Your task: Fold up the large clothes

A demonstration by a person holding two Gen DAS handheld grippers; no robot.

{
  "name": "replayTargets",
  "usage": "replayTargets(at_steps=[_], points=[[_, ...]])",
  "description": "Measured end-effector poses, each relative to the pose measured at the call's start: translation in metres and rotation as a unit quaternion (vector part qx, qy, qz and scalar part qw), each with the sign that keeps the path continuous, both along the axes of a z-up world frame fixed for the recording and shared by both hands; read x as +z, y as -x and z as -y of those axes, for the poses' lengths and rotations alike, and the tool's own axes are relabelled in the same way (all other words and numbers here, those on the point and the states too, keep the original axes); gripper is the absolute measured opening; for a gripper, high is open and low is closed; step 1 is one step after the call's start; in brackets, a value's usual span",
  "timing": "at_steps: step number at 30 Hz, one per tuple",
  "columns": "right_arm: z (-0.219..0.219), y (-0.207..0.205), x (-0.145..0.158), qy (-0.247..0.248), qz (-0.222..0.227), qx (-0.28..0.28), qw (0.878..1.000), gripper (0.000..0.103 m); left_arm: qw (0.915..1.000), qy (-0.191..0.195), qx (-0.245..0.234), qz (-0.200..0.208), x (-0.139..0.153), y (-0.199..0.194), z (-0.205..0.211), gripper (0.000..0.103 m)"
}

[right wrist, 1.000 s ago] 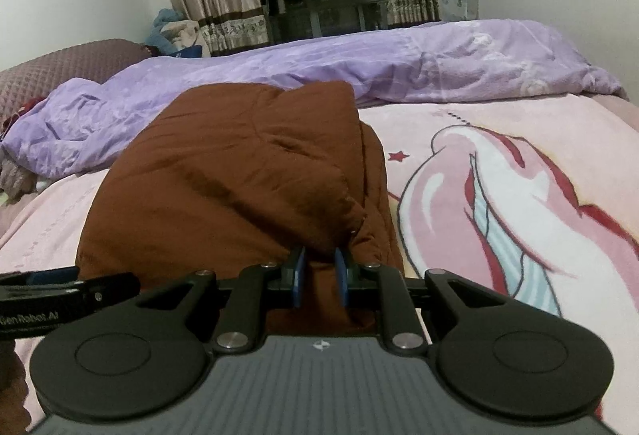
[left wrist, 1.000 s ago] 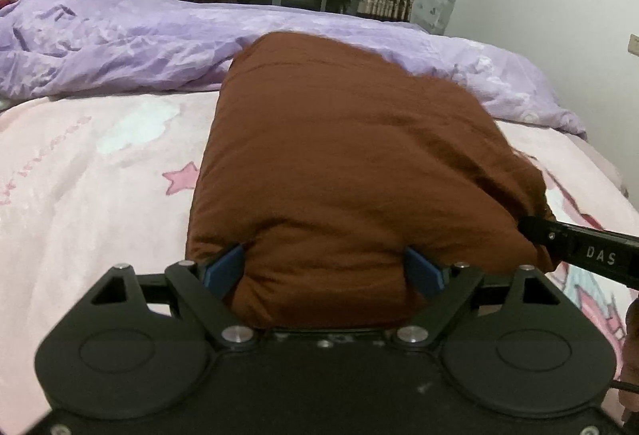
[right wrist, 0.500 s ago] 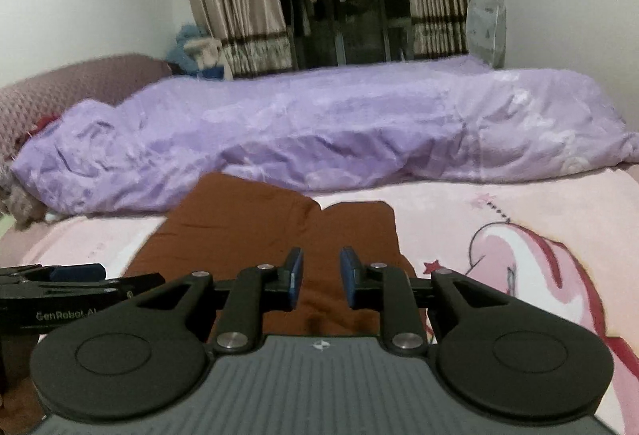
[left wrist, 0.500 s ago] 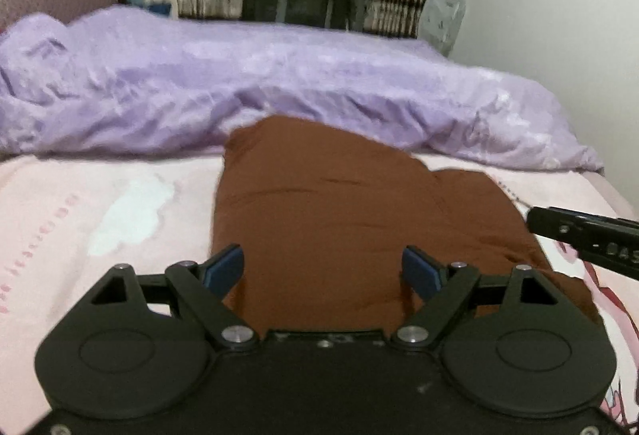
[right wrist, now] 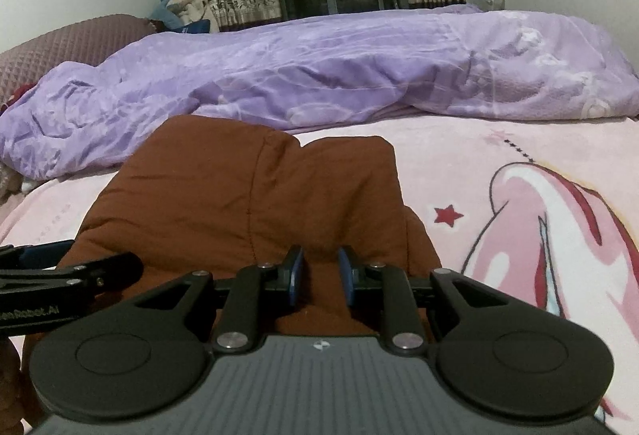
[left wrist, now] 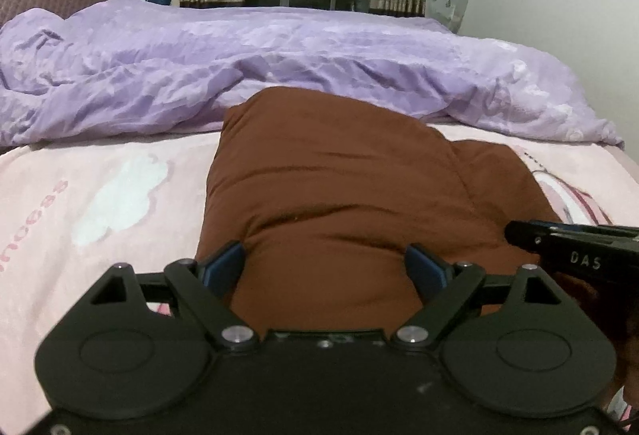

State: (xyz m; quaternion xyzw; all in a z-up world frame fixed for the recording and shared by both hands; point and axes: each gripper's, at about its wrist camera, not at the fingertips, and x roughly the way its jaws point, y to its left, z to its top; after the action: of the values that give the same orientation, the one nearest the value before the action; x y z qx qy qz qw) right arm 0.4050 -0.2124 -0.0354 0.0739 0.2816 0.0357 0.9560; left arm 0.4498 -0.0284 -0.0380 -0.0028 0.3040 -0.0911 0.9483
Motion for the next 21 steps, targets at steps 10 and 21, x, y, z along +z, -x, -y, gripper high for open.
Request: replayTargets(at_steps=[10,21], points=[[0.005,0.037,0.037,-0.008,0.023,-0.001,1.000,0.028,0.9996,0.022,0.006,0.019,0.035,0.034,-0.010,0.086],[0.004,0.104,0.050,-0.007,0.055,0.001,0.998,0.033,0.9991,0.011,0.010,0.039,0.029,0.118,-0.007,0.086]])
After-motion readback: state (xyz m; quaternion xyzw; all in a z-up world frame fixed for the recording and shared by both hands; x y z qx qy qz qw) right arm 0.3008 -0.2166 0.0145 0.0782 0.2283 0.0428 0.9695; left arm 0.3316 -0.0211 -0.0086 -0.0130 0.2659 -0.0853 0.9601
